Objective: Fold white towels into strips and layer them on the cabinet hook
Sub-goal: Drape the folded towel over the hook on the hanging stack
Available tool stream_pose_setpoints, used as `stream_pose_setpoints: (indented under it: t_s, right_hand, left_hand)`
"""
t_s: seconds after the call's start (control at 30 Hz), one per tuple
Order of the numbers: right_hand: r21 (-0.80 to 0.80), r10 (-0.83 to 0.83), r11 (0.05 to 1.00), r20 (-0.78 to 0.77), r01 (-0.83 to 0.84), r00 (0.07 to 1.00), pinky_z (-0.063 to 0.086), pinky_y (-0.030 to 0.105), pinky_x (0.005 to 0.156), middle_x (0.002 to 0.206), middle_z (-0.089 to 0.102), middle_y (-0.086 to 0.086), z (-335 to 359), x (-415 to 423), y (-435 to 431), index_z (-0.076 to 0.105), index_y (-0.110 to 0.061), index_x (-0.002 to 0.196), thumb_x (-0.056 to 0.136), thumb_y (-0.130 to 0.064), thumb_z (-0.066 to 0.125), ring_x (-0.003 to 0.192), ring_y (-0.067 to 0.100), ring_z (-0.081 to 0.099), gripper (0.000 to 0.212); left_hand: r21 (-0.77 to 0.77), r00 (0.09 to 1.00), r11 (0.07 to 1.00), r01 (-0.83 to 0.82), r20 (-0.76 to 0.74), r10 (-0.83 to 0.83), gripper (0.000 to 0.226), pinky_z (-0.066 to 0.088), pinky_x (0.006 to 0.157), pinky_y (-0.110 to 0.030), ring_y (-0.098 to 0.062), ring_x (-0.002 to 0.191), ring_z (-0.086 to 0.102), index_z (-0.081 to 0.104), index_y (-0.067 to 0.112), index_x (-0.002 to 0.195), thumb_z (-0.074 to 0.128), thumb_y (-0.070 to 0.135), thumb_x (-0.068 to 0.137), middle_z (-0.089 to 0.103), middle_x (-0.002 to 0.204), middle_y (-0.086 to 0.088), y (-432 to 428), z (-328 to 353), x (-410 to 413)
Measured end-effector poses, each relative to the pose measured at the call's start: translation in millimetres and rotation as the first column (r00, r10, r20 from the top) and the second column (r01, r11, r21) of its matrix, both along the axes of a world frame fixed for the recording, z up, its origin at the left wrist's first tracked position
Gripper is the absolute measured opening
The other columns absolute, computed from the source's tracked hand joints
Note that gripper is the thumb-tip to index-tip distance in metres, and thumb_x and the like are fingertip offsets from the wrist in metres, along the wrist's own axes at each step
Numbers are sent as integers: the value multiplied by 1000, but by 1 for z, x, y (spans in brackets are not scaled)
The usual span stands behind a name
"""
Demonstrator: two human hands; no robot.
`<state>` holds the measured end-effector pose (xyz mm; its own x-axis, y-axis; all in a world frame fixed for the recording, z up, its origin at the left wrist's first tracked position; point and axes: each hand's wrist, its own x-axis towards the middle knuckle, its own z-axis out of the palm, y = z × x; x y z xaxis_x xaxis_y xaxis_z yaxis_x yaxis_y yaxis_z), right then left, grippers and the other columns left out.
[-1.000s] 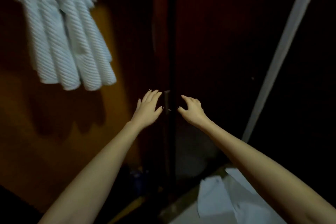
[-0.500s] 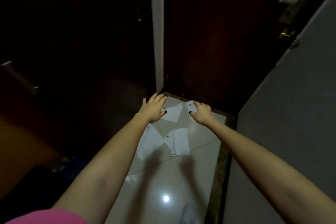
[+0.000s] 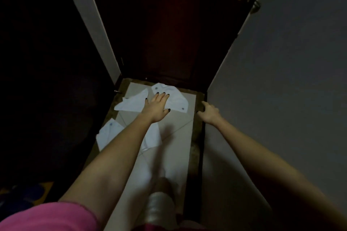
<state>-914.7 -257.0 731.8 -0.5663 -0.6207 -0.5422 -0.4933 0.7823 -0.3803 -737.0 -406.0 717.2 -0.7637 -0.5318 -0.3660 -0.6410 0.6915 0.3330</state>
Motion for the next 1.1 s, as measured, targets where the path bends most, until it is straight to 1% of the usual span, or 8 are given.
stream_pose_setpoints:
  t_s: [0.17, 0.3, 0.43, 0.57, 0.77, 0.9, 1.0, 1.1]
  right_hand:
    - [-55, -66, 996, 79, 71, 995, 37, 49, 111, 148, 40, 19, -59, -50, -29, 26, -10, 153, 99, -24, 52, 133, 37, 42, 62]
    - [-76, -55, 995, 96, 62, 994, 42, 42, 103, 135, 53, 21, -128, -98, -71, 42, 0, 141, 99, -18, 54, 123, 38, 52, 48]
    - [-69, -49, 996, 105, 57, 993, 42, 50, 105, 141, 49, 22, -201, -150, -125, 34, -9, 150, 101, -25, 52, 126, 39, 50, 55]
    - [-89, -22, 996, 90, 30, 996, 36, 46, 109, 147, 44, 19, -284, -199, -180, 28, -7, 152, 102, -24, 49, 133, 38, 44, 57]
    - [-117, -40, 992, 96, 51, 995, 36, 44, 111, 150, 41, 18, -463, -261, -238, 28, -5, 151, 101, -20, 52, 136, 35, 40, 58]
    - [-134, -69, 988, 96, 82, 993, 36, 43, 109, 151, 37, 20, -583, -287, -259, 25, -5, 152, 100, -23, 53, 137, 37, 38, 62]
    - [-181, -144, 969, 135, 167, 980, 35, 47, 111, 152, 35, 20, -660, -304, -269, 24, -6, 153, 100, -25, 53, 138, 36, 37, 64]
    - [-237, -201, 942, 169, 237, 965, 35, 50, 110, 151, 36, 21, -732, -316, -273, 24, -4, 152, 98, -23, 57, 137, 37, 37, 66]
  left_hand:
    - [58, 999, 998, -35, -1, 35, 66, 8, 115, -60, -24, 150, 3, 10, 18, 156, 43, 39, 102, 7, 163, -3, -43, -57, -57]
    - [109, 998, 993, -55, -12, 56, 67, 11, 116, -60, -26, 150, 4, 12, 18, 155, 44, 40, 101, 9, 163, -5, -86, -119, -114]
    - [97, 1000, 995, -27, 2, 27, 66, 13, 116, -61, -26, 150, 6, 15, 18, 155, 46, 41, 100, 12, 162, -5, -137, -194, -170]
    - [53, 999, 999, -4, 35, 2, 65, 13, 117, -59, -25, 150, 8, 17, 18, 154, 46, 39, 101, 14, 162, -6, -183, -281, -212]
    - [52, 997, 996, -79, 24, 78, 62, 16, 116, -57, -27, 149, 10, 19, 15, 153, 44, 37, 102, 17, 160, -10, -237, -459, -249]
    - [-44, 998, 997, -62, 23, 63, 59, 20, 114, -55, -29, 146, 17, 22, 13, 153, 42, 36, 102, 24, 158, -13, -261, -575, -267]
    - [-97, 997, 993, -73, 17, 75, 59, 27, 113, -52, -31, 143, 25, 25, 11, 152, 43, 36, 102, 30, 155, -15, -277, -650, -278]
    - [-82, 986, 982, -169, -14, 168, 60, 36, 107, -47, -35, 137, 34, 27, 7, 150, 47, 35, 101, 37, 149, -20, -293, -714, -282]
